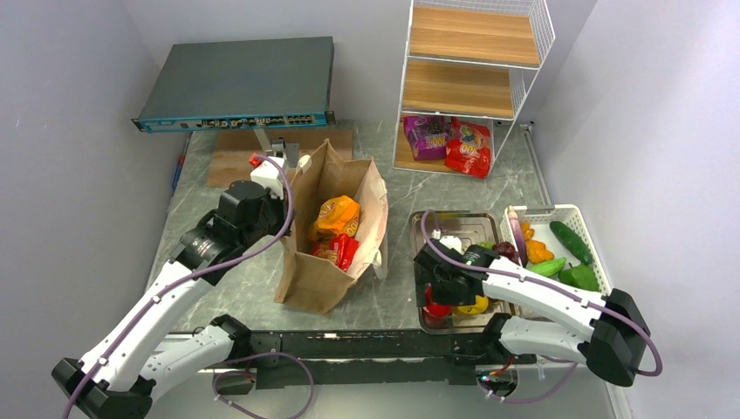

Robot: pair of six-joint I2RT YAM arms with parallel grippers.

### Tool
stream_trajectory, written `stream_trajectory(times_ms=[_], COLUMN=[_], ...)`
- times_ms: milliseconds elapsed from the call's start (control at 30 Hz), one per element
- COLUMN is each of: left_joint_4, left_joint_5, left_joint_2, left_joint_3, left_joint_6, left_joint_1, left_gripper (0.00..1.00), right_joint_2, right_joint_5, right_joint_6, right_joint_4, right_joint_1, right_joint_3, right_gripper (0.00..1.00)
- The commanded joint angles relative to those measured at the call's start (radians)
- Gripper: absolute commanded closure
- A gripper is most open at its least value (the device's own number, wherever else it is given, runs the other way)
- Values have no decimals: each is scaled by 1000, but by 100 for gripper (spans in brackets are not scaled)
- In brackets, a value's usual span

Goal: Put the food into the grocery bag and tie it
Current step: Pick up the fake fruit from the tray.

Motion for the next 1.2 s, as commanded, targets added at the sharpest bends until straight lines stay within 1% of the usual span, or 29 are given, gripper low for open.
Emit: stream_trajectory(times_ms=[0,267,467,533,700,767,867,1000,1167], left_joint_4=[104,104,106,106,106,106,108,105,104], left_joint_5=[-15,-21,-14,-11,-10,-10,-12,-9,-1], left_joint_2=[-25,-27,-29,-28,-27,-29,-30,-25,-23], left_joint_3=[10,12,11,10,10,11,9,12,13], left_joint_6=[19,19,19,18,19,19,20,22,21], left_joint_1=[8,10,14,16,17,18,18,21,24], left_gripper=[100,100,100,100,100,100,100,100,100], right_joint_2=[26,45,56,67,95,104,110,99,96], right_joint_5=[3,26,66,72,76,73,67,74,100], right_joint_6=[5,25,56,60,65,63,56,47,33], right_joint_4=[55,72,94,104,139,151,160,155,126], right_joint_1=[8,8,6,7,8,7,7,8,9], right_joint_3=[-8,-17,-31,-36,-48,-52,-51,-26,49], right_gripper=[11,11,6,4,5,7,14,27,34])
